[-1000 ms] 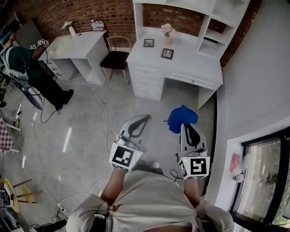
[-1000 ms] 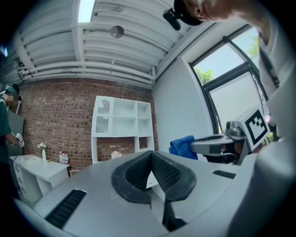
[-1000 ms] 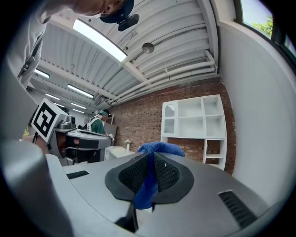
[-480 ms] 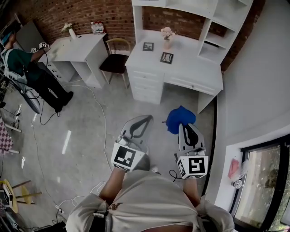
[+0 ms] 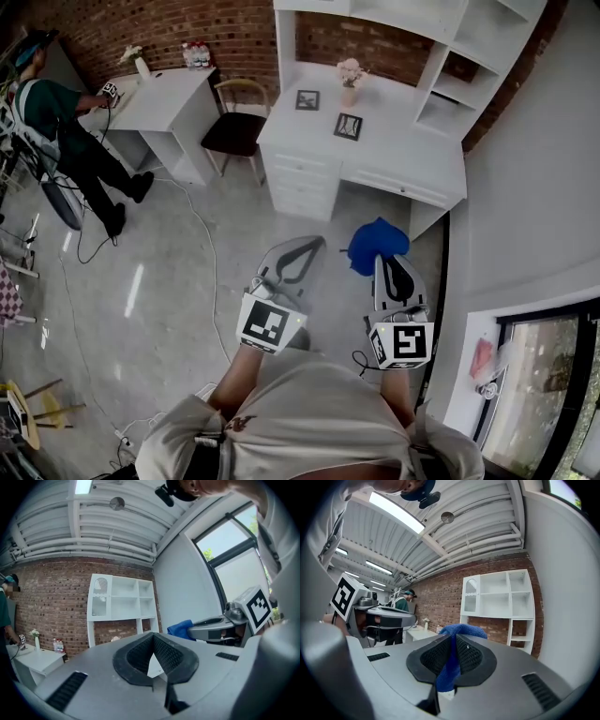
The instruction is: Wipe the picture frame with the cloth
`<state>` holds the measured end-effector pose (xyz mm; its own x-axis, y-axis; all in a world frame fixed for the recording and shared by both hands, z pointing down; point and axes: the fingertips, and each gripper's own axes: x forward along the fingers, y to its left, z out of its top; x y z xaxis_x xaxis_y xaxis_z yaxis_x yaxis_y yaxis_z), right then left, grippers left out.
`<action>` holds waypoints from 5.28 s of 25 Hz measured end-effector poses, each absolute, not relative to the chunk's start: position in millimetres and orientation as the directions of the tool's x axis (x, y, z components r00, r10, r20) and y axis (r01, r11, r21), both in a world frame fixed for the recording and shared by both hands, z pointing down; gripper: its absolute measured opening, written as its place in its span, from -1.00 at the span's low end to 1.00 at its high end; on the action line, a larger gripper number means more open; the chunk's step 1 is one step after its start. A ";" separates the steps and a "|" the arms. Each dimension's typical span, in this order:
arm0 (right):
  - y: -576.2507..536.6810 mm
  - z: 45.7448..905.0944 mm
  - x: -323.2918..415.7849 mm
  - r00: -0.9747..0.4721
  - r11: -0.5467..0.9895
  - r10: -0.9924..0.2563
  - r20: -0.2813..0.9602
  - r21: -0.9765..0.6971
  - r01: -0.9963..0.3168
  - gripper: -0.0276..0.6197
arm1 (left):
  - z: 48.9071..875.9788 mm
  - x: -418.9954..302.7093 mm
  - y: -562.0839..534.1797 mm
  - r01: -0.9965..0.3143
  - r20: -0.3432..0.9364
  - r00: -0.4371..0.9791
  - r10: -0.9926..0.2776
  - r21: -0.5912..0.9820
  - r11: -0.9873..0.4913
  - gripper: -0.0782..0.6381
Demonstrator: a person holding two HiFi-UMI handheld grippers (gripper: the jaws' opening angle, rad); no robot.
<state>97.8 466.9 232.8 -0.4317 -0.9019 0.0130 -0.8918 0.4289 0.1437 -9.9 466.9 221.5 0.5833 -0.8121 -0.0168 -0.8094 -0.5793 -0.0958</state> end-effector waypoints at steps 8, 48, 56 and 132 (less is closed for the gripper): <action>413.6 235.1 82.2 -0.391 0.392 -0.920 0.034 0.146 -0.908 -0.84 | 227.1 -26.1 410.4 -0.788 -0.006 0.612 -0.791 -0.077 -0.610 -0.79; 241.8 253.0 72.7 -0.376 0.384 -0.923 0.079 0.150 -0.911 -0.84 | 254.8 -37.9 230.8 -0.795 0.038 0.604 -0.796 -0.049 -0.605 -0.79; 198.7 252.4 89.3 -0.406 0.415 -0.910 0.085 0.140 -0.899 -0.84 | 253.2 -24.2 188.3 -0.815 0.050 0.575 -0.817 -0.052 -0.577 -0.79; -129.5 411.2 93.5 -0.213 0.263 -0.884 0.417 0.064 -0.963 -0.84 | 424.7 -10.9 -143.6 -0.605 0.243 0.785 -0.570 0.097 -0.791 -0.79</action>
